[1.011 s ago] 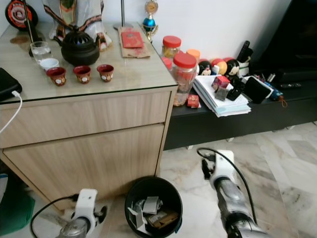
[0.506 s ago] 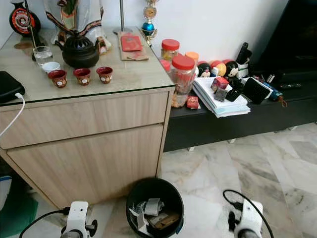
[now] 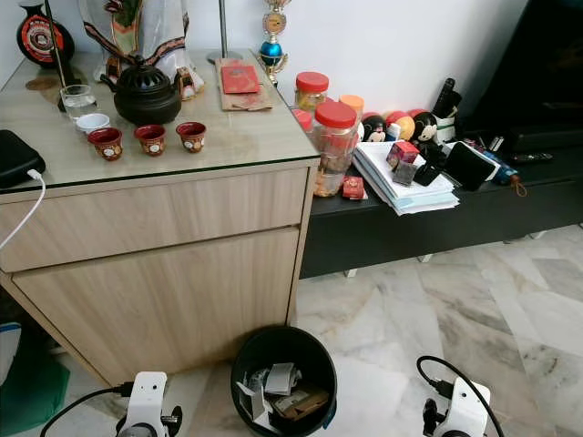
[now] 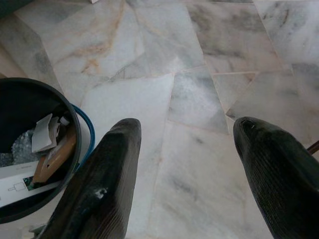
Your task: Picking trash to rubbish bin
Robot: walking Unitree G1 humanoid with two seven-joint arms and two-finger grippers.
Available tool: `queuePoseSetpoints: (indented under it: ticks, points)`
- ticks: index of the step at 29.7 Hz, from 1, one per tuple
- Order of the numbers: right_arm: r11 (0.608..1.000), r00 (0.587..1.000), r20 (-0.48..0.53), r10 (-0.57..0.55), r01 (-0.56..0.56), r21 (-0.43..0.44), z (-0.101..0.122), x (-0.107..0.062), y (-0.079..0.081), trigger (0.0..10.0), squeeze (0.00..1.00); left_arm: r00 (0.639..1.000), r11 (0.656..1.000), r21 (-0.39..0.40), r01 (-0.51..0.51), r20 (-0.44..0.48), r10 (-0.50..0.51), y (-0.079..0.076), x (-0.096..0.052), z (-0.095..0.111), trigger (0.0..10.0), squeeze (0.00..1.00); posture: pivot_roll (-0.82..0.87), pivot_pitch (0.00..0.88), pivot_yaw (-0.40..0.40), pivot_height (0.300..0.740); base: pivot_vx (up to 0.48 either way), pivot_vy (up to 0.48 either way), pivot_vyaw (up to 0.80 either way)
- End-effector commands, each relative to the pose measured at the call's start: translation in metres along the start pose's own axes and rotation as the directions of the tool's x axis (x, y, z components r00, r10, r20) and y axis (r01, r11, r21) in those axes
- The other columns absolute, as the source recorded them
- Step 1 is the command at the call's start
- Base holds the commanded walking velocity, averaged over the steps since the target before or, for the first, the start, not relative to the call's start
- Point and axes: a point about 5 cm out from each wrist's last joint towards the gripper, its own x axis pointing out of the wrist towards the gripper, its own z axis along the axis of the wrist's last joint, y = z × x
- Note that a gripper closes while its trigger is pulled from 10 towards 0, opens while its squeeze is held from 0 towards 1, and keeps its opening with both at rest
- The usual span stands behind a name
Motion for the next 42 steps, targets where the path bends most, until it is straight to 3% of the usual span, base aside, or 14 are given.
queuePoseSetpoints:
  ticks: [1,26,42]
  points:
    - [1.000,0.999,0.028,-0.020,0.019,0.023,0.0094,0.0018,-0.0017,10.0,0.00,1.000,1.000,0.011,-0.005,-0.018,0.005,-0.0002,0.0000,-0.0019,10.0,0.00,-0.12,0.028,-0.110,0.740,0.000,0.000,0.00]
    - [1.000,1.000,0.023,-0.007,0.006,0.025,0.0086,0.0021,0.0027,10.0,0.00,1.000,1.000,0.014,-0.009,-0.022,0.009,-0.0010,-0.0004,-0.0029,10.0,0.00,-0.12,0.025,-0.117,0.740,0.000,-0.282,0.00]
    - [0.999,1.000,0.028,0.009,-0.011,0.048,0.0108,0.0027,0.0040,10.0,0.00,1.000,1.000,-0.006,0.001,-0.021,-0.001,-0.0062,-0.0010,-0.0033,10.0,0.00,-0.12,0.021,-0.127,0.740,0.000,0.000,-0.05]
